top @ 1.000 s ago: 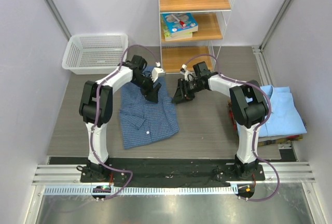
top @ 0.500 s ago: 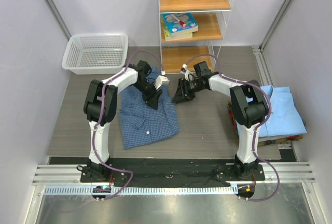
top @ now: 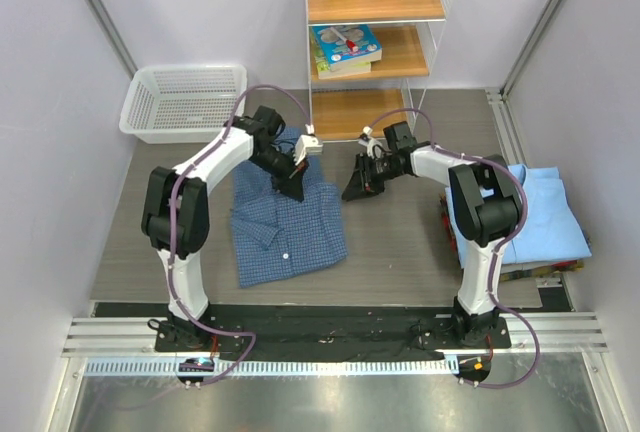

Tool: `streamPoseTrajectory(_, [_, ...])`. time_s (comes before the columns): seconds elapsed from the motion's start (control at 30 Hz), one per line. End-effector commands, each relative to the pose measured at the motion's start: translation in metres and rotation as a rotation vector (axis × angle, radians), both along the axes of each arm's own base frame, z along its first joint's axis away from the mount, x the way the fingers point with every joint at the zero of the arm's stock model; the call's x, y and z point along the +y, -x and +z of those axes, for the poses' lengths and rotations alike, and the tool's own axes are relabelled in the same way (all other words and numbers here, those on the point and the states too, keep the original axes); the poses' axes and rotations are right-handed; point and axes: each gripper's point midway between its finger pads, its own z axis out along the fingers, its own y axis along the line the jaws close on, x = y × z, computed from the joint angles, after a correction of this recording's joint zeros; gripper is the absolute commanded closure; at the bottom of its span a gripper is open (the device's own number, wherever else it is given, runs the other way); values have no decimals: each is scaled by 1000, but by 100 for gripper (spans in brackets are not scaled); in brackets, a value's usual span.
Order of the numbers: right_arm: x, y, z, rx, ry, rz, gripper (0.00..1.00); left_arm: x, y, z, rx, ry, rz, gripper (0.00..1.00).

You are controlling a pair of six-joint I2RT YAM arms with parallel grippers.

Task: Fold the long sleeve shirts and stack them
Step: Fold the shirt

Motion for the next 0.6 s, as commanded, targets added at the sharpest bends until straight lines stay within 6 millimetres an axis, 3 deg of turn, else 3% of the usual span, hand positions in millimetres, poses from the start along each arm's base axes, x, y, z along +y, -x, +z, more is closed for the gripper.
streamPoseTrajectory(0.0, [0,-4,30,-117,-22,-4,79,-5,19,37,-21,84,-28,100])
streamPoseTrajectory(0.17, [17,-1,35,-99,-74,32,85,1,28,44,-28,74,-11,100])
streamPoseTrajectory(0.27, [28,13,38,-91,-102,77,85,4,34,46,-24,72,7,100])
streamPoseTrajectory(0.4, [29,29,38,-96,-98,111,74,5,41,52,-25,77,16,100])
streamPoseTrajectory(0.57, [59,45,31,-80,-99,170,75,9,54,62,-12,84,25,100])
